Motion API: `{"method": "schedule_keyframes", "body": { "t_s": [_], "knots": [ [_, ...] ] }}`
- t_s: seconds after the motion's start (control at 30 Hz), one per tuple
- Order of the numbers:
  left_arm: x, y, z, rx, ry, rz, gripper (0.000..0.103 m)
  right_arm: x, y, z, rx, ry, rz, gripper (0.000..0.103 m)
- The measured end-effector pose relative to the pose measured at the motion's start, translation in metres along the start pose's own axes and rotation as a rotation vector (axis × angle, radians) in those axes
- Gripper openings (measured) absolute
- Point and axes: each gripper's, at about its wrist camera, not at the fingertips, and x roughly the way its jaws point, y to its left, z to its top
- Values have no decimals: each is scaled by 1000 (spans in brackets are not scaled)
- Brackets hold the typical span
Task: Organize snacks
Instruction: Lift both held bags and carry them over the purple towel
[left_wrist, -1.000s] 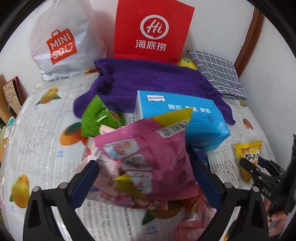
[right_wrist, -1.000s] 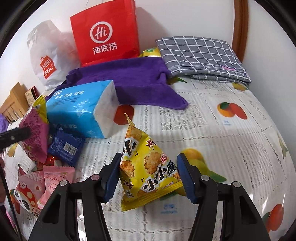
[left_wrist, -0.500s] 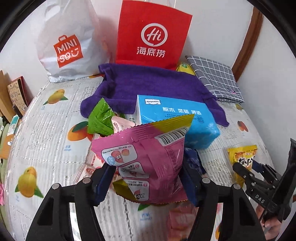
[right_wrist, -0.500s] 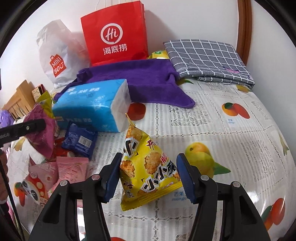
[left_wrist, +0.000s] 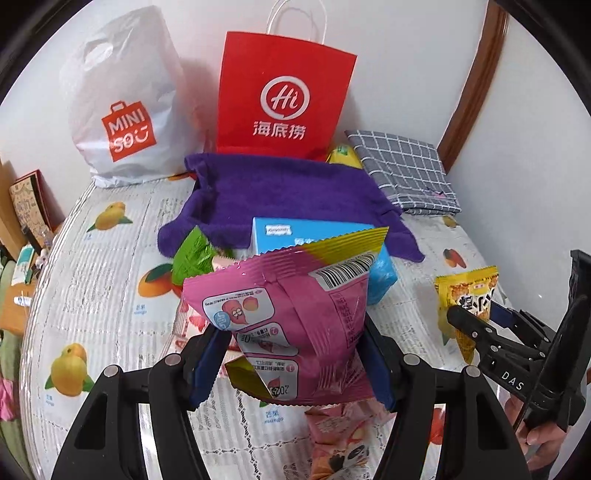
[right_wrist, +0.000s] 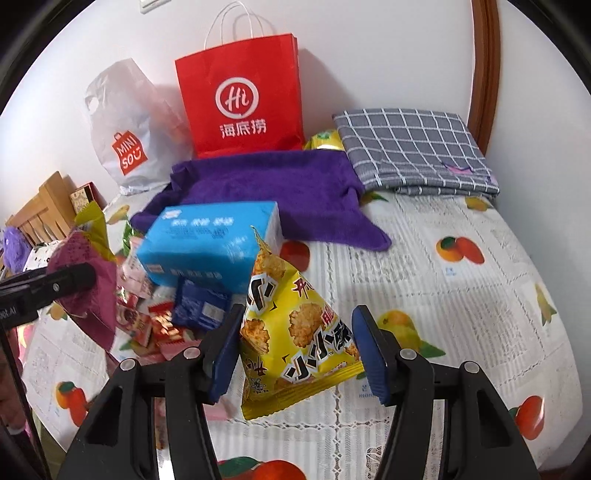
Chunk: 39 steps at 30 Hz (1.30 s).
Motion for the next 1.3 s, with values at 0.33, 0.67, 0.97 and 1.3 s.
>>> {"method": "schedule_keyframes", "body": {
  "t_s": [0.33,0.67,0.97,1.3],
  "knots": [
    [5,0,31,27,-6,-2,65,7,15,40,-18,-5,17,58],
    [23,11,82,40,-25,29,65,30,21,106,-43,-70,16,58],
    [54,26,124,44,-33,60,65,73,14,156,-44,-74,15,58],
    [98,38,161,30,-12,66,65,119,21,192,-97,-74,28,58]
  ]
}}
